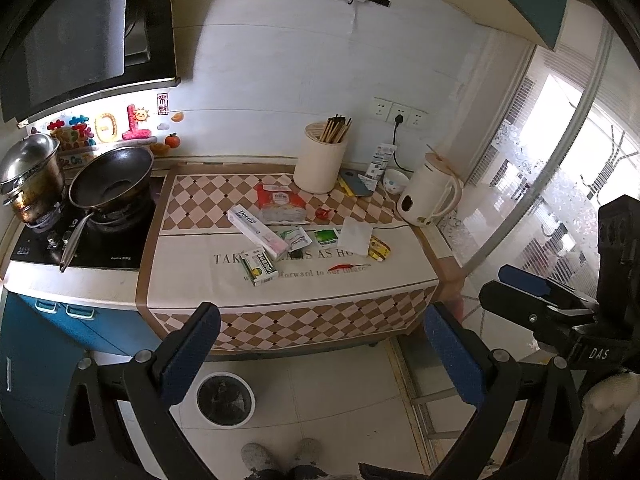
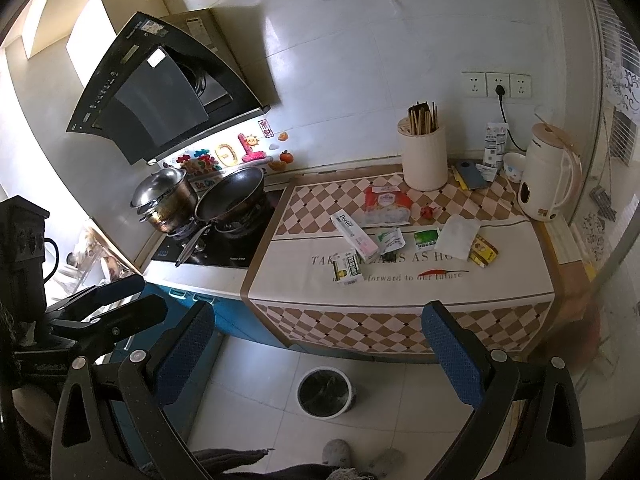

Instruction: Collect trash

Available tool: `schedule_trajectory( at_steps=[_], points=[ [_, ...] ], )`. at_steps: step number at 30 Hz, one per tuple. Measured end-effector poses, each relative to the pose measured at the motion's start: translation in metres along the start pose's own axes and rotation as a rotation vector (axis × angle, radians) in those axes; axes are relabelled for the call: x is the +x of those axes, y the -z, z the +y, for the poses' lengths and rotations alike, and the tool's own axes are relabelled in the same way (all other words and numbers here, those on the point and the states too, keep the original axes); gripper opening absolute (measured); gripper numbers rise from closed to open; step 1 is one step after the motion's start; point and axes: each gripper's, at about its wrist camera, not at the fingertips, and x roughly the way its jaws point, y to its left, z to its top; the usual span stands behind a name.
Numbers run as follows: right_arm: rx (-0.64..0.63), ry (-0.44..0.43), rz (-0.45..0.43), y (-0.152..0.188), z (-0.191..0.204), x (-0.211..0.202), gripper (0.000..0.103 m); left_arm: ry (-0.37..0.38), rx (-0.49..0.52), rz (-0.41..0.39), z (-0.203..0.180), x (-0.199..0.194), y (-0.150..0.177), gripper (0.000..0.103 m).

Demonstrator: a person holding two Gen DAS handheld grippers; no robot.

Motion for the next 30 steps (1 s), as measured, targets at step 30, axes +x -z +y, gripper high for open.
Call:
schedule_trajectory(
  at_steps=[30],
  points=[
    [-0.003,-0.003,-0.003,-0.0014,0.0019,-0.0029,0.103,0.001,-0.005,-0.014,0.002,-0.0053,-0.0068,0.103]
  ],
)
